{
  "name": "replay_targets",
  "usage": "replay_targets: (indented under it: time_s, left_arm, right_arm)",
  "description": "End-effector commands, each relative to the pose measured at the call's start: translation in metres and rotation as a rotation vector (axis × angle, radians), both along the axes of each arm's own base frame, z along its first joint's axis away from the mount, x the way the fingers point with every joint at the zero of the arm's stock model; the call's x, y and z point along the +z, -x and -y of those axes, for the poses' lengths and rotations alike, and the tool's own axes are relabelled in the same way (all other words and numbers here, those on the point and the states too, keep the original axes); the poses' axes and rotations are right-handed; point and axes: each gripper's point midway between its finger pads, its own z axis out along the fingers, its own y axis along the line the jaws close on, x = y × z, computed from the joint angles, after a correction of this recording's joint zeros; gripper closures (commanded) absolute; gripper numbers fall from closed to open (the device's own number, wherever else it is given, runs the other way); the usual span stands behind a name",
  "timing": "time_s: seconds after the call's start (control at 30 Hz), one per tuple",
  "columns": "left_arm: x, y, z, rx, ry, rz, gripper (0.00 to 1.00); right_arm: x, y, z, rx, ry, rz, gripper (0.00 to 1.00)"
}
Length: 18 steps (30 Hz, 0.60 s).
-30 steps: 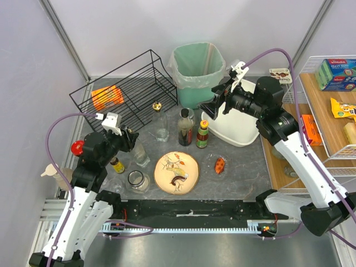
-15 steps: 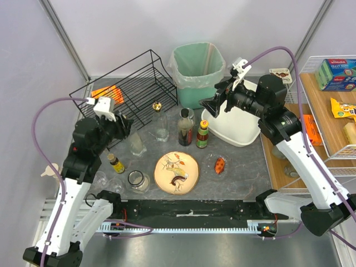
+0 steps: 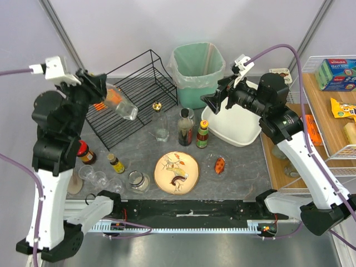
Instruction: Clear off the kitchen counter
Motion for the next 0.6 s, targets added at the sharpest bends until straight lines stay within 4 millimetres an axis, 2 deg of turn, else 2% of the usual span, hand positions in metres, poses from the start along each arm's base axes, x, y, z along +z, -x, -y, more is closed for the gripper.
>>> replay_targets:
  time_s: [0.0,0.1,0.2,0.37,0.57]
  left_arm:
    - [0.068,-0.02,-0.041,0.262,0.165,0.103,0.98]
    - [0.073,-0.046,-0.051,0.36,0.147,0.064,0.98]
    - [0.076,-0.064,-0.072,0.508,0.119,0.049,0.98]
    - [0.091,-0.078,-0.096,0.674,0.074,0.066,0.99]
    - [0.1,-0.093,-0.119,0.768,0.055,0.073,0.98]
  right_arm:
    - [0.028,-0.006,0.005,-0.046,-0.02,0.075,0.02]
    - [0.027,-0.01,0.008,-0.067,-0.013,0.075,0.02]
    - [0.025,-0.013,0.01,-0.083,-0.005,0.077,0.02]
    - [0.024,-0.021,0.01,-0.104,0.003,0.076,0.02]
    - [0.019,-0.028,0.007,-0.107,0.008,0.059,0.02]
